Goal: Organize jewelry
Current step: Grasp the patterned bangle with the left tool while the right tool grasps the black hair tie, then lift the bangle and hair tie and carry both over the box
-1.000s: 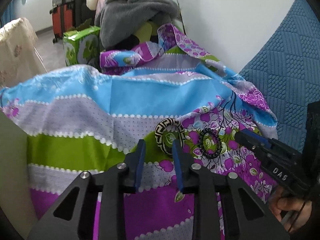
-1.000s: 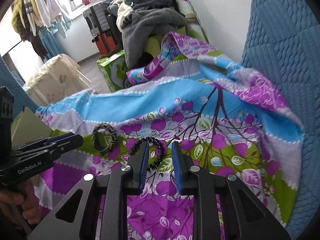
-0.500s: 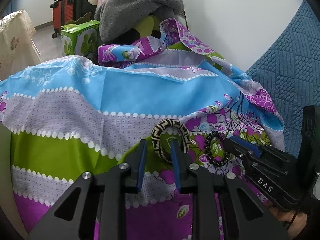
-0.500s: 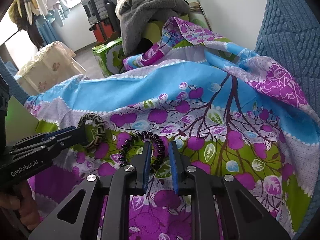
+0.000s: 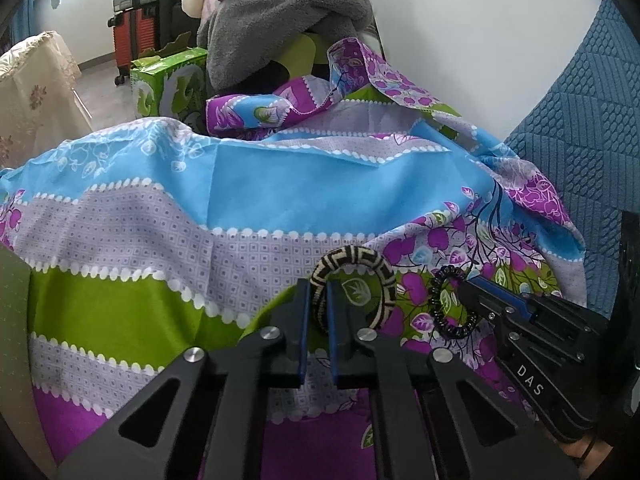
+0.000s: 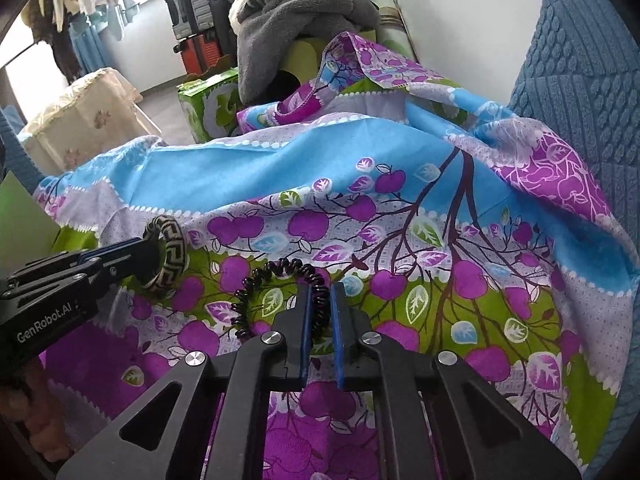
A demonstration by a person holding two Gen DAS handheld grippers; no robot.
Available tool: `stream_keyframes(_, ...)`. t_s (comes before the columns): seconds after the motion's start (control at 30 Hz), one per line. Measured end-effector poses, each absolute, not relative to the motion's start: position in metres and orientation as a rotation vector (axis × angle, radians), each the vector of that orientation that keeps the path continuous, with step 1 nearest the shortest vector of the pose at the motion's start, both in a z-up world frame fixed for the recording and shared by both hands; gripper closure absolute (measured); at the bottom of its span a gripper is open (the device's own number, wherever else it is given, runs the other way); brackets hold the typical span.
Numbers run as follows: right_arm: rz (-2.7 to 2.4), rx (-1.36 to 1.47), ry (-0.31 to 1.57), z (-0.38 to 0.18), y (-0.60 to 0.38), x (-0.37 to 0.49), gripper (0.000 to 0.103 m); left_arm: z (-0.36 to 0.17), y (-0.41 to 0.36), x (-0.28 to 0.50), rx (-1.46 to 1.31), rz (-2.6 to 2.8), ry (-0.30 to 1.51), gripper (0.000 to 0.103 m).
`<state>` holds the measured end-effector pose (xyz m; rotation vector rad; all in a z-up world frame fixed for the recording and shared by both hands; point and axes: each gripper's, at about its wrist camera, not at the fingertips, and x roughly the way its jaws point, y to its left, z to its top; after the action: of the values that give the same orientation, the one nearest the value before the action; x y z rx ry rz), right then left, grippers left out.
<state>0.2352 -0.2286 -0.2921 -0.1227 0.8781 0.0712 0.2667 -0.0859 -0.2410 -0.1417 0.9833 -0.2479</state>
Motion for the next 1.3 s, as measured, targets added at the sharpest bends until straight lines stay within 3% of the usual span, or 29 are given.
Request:
stream_keyframes(0.67,0.051,-0.064,0.837,-0.260,-0.221,0.210,0.096,-0.209,-0.071,0.245,-0.146,-0.241,0.949,0.097)
stream_keyframes(1.3,0.064,-0.041,0.730,-0.196,-0.191,0.162,0.096,-0.128,-0.033,0.194,-0.159,-0.228,0.839,0.097)
